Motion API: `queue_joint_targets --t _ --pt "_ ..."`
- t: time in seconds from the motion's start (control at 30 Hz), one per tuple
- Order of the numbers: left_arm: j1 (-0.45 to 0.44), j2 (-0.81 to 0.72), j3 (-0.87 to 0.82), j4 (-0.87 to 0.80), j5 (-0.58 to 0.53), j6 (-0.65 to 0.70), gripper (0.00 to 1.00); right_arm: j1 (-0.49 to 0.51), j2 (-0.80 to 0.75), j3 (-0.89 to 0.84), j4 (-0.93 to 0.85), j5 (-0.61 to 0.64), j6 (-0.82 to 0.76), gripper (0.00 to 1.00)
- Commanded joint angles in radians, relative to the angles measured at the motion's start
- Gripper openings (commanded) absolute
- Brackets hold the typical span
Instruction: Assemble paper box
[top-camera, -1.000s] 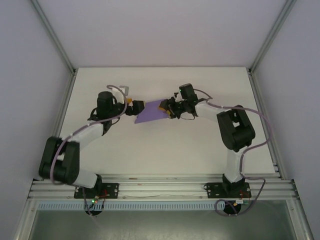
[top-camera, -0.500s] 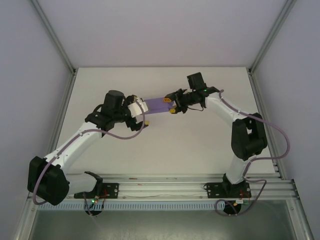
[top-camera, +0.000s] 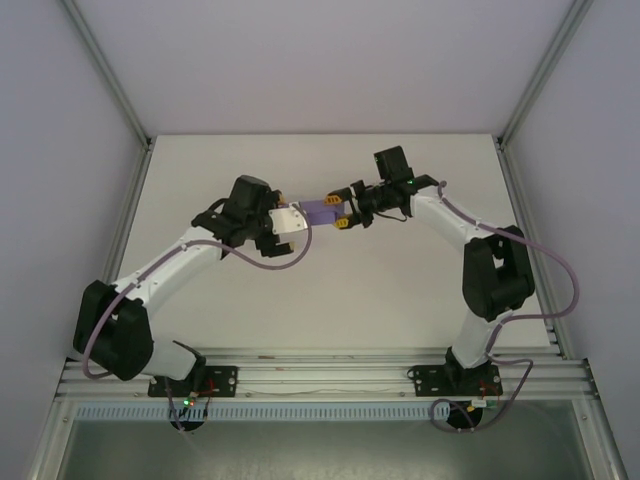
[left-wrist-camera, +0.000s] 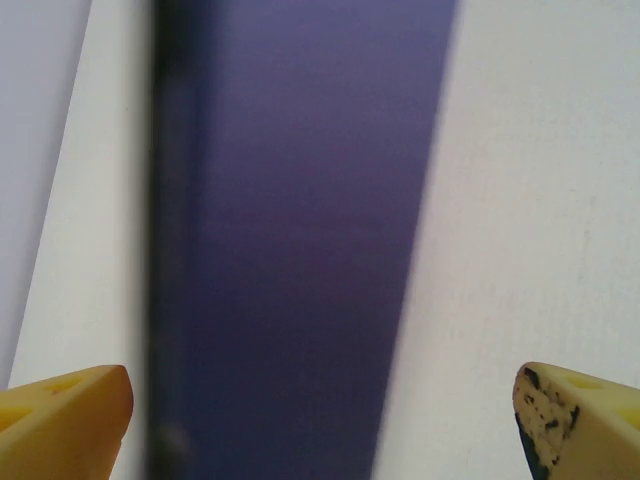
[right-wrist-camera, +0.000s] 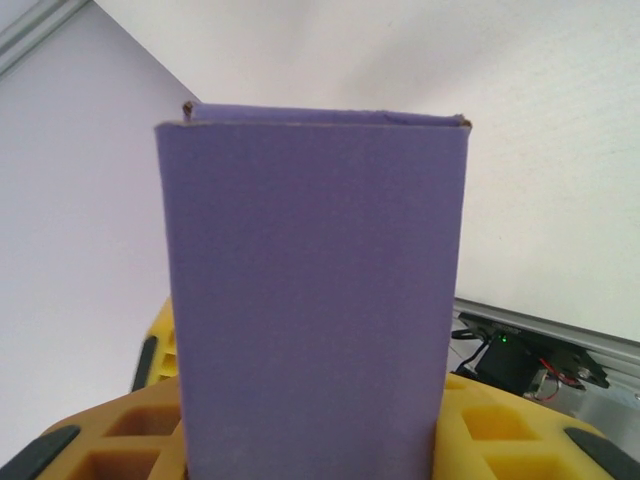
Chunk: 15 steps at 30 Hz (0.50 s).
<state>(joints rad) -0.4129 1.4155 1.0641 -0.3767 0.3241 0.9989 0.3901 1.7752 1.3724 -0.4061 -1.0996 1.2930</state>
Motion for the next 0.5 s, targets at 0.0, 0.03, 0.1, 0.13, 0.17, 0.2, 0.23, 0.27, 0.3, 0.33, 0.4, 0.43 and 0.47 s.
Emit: queue_joint_targets --t 0.0,0.03,0.1,0.13,0.17,0.2,0.23,0.27,0.3,0.33,0.4,0.43,0.47 --pt "-0.006 0.012 0.045 0.023 -0.049 0.027 0.93 0.006 -0.042 0.023 -0.069 -0.042 -0.03 0.32" --pt "-0.006 0.016 0.049 0.025 -0.041 0.029 0.9 0.009 -0.043 0.017 -0.067 -0.048 -0.03 0.32" --pt "-0.006 0.017 0.056 0.019 -0.02 0.032 0.85 0.012 -0.043 0.011 -0.064 -0.054 -0.029 0.32" --pt "-0.006 0.017 0.056 0.021 -0.017 0.037 0.82 0.014 -0.045 0.008 -0.059 -0.059 -0.026 0.32" --pt "-0.006 0.02 0.053 0.024 -0.019 0.042 0.8 0.014 -0.048 0.006 -0.052 -0.06 -0.022 0.32" --pt "-0.006 0.02 0.052 0.031 -0.024 0.042 0.76 0.014 -0.051 0.004 -0.043 -0.062 -0.015 0.32" --pt "-0.006 0.022 0.053 0.032 -0.028 0.042 0.75 0.016 -0.055 0.002 -0.036 -0.06 -0.007 0.32" --pt "-0.006 0.022 0.054 0.026 -0.024 0.045 0.74 0.016 -0.06 -0.002 -0.027 -0.059 0.001 0.32" --pt "-0.006 0.023 0.054 0.02 -0.016 0.049 0.74 0.017 -0.067 -0.008 -0.01 -0.054 0.015 0.32" --pt "-0.006 0.025 0.052 0.02 -0.012 0.049 0.74 0.017 -0.072 -0.018 0.014 -0.054 0.031 0.32" --pt "-0.007 0.029 0.05 0.037 -0.019 0.036 0.7 0.02 -0.077 -0.025 0.03 -0.061 0.047 0.32" --pt "-0.006 0.031 0.048 0.044 -0.02 0.031 0.69 0.022 -0.077 -0.022 0.024 -0.063 0.042 0.32" --pt "-0.006 0.032 0.046 0.052 -0.022 0.029 0.68 0.025 -0.077 -0.02 0.018 -0.065 0.039 0.32"
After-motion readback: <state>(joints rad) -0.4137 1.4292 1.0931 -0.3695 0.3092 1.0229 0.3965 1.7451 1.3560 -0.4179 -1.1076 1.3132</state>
